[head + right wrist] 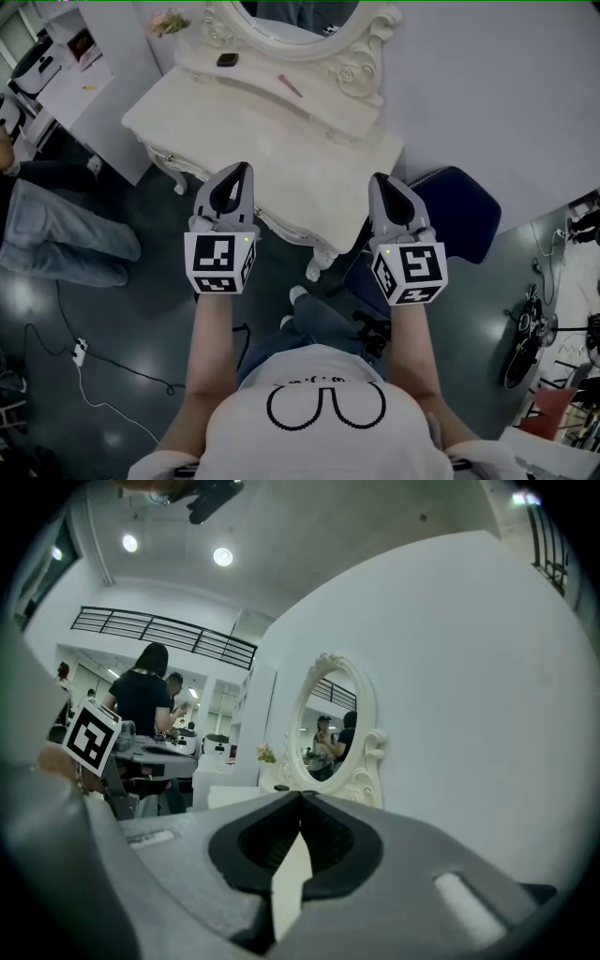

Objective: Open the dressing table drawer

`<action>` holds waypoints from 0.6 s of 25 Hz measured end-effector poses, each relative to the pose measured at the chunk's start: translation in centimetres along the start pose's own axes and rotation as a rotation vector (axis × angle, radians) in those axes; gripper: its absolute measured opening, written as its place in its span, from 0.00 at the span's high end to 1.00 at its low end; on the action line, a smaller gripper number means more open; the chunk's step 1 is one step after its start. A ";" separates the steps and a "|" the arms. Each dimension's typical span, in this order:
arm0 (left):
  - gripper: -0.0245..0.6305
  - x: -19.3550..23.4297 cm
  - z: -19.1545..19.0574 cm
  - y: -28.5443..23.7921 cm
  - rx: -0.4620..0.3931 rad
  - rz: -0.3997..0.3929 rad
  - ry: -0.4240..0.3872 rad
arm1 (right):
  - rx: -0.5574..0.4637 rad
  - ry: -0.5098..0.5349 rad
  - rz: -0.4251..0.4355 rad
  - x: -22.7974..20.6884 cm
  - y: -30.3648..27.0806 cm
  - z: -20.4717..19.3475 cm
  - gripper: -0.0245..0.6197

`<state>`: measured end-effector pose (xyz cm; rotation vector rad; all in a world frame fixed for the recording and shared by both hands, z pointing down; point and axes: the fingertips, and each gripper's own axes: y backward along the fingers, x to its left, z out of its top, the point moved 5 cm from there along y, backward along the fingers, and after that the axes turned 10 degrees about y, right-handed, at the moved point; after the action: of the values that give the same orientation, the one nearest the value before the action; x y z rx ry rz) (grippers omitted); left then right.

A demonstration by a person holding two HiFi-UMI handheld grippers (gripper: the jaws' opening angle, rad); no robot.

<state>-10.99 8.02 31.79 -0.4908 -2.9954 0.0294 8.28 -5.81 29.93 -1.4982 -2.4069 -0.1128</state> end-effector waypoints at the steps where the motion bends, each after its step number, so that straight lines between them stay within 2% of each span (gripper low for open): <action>1: 0.96 0.2 -0.2 -0.3 0.003 -0.006 0.002 | 0.005 -0.004 -0.001 0.0 -0.4 -0.2 0.96; 9: 0.97 2.8 -1.2 -4.5 0.031 -0.029 0.001 | 0.023 -0.015 0.013 0.3 -5.6 -1.9 0.96; 15: 0.96 4.6 -2.1 -10.4 0.079 -0.091 -0.021 | 0.067 -0.037 -0.014 -0.4 -10.5 -4.1 0.96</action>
<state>-18.44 -0.31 34.68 -0.3471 -3.0196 0.1461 0.00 -11.79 34.71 -1.4663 -2.4256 -0.0080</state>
